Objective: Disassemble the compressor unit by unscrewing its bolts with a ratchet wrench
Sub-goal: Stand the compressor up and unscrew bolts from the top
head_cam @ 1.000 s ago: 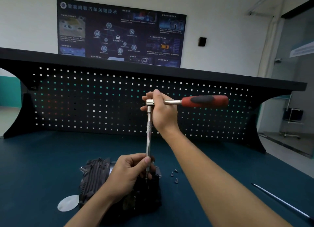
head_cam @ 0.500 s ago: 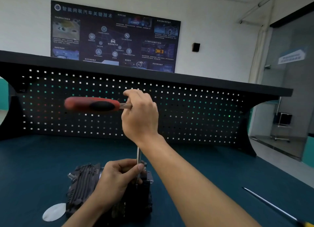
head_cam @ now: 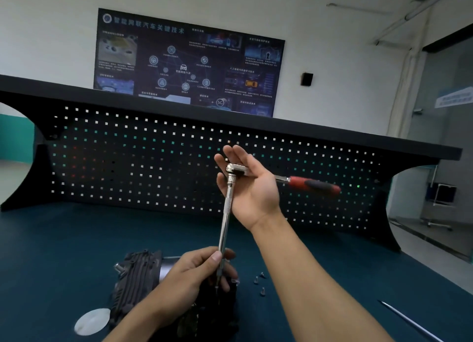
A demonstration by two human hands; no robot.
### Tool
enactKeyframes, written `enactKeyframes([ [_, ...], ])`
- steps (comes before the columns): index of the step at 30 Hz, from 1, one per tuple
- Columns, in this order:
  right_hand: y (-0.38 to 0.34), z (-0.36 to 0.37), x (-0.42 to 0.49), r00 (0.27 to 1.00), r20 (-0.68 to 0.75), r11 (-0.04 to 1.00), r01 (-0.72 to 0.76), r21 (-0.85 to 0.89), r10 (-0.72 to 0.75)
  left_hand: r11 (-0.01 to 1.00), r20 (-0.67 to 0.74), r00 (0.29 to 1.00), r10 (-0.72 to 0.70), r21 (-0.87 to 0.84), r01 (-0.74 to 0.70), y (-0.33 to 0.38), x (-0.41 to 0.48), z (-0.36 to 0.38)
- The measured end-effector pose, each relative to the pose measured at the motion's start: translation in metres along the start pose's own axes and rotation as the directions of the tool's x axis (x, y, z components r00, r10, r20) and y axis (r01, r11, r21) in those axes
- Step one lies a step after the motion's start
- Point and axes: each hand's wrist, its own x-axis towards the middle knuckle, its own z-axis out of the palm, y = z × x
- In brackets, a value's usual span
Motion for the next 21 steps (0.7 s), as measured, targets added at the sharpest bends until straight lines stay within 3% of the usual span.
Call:
enactKeyframes([
  [3,-0.003,-0.013,-0.001,0.998,-0.005,0.981,-0.055,0.184,0.057,1.000,0.024,1.000,0.003,0.021,-0.003,0.001,0.001,0.000],
  [6,-0.006,-0.027,-0.001,0.996,-0.056,0.982,-0.059,0.180,0.070,0.997,0.012,1.000,0.023,0.073,-0.024,0.000,0.002,0.000],
  [12,-0.007,-0.029,-0.003,0.993,-0.101,0.962,0.025,-0.270,-0.054,0.991,-0.068,0.994,0.084,0.106,-0.077,-0.002,0.004,0.001],
  [16,-0.004,-0.012,-0.003,0.967,-0.084,0.767,0.135,-0.627,-0.239,0.992,-0.129,0.986,0.105,0.089,-0.094,-0.004,0.002,0.002],
  [21,0.008,0.002,0.001,0.877,0.022,0.521,0.305,-0.797,-0.480,0.991,-0.160,0.980,0.115,0.087,-0.102,-0.001,-0.001,0.004],
])
